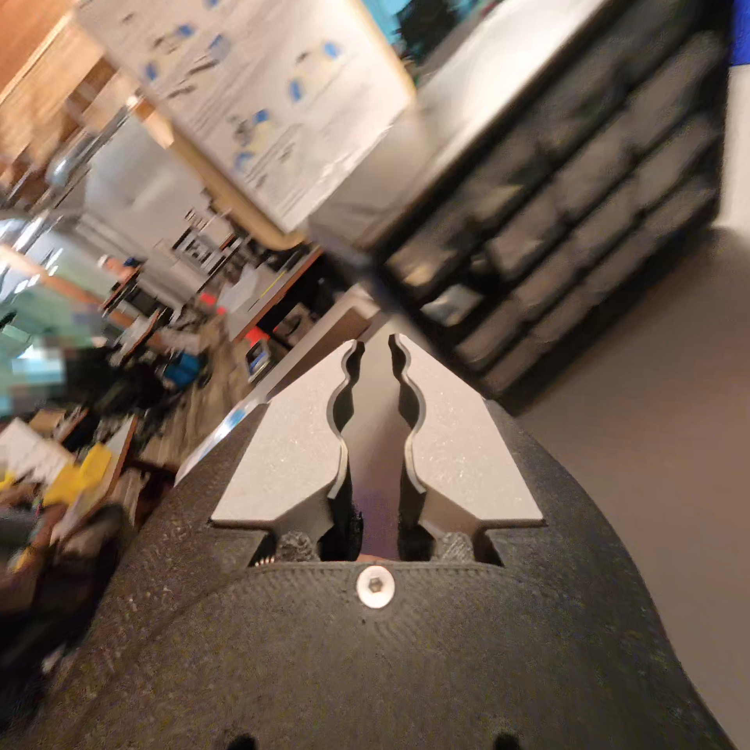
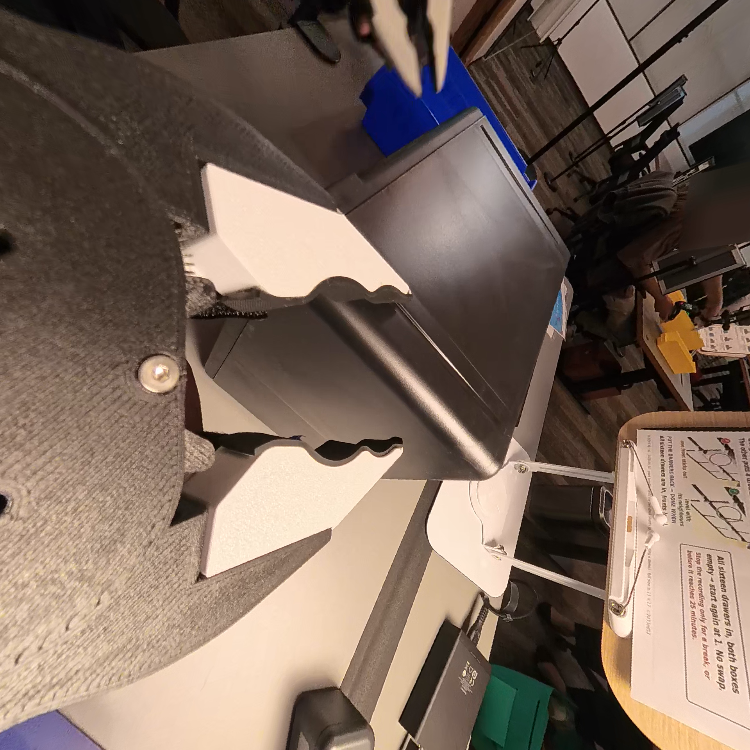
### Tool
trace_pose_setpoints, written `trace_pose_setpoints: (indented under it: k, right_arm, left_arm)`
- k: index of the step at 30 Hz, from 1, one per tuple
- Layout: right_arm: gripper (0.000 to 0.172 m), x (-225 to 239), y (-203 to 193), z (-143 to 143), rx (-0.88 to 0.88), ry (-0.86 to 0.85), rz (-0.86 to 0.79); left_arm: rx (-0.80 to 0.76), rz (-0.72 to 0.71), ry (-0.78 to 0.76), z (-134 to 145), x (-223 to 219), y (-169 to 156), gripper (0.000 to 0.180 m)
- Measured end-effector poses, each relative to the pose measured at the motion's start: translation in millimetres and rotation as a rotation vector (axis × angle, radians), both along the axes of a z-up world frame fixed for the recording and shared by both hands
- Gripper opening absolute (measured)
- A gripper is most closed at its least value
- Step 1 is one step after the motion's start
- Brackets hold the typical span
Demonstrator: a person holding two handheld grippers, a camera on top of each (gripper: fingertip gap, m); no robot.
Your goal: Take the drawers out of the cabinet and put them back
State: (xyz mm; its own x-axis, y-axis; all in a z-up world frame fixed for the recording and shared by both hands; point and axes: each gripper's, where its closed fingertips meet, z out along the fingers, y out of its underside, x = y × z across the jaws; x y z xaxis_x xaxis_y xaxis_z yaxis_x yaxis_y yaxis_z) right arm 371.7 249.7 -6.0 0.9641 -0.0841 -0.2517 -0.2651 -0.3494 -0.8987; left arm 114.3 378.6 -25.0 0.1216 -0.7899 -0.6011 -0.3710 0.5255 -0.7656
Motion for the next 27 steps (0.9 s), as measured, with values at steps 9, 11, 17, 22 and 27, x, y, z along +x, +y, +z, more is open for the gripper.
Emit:
trace_pose_setpoints:
  k: [9,11,17,22,27]
  right_arm:
    - [0.07,-4,-2,0,-0.003,-0.02,0.008]
    - [0.07,-3,-3,0,-0.002,-0.019,0.007]
    - [0.071,-2,-2,-1,0.005,0.001,0.016]
    - [0.07,-3,2,0,0.008,-0.015,0.024]
    - [0.07,-3,3,-1,0.015,-0.009,0.033]
  left_arm:
    - [-0.347,0.519,0.057,-43,-106,198,0.025]
    - [-0.384,0.568,0.103,-67,-112,221,0.027]
    - [-0.737,0.769,0.125,-128,-117,273,0.036]
    - [-0.992,0.872,-0.021,-150,-114,315,0.044]
    - [-1.063,0.944,-0.025,-168,-116,336,0.042]
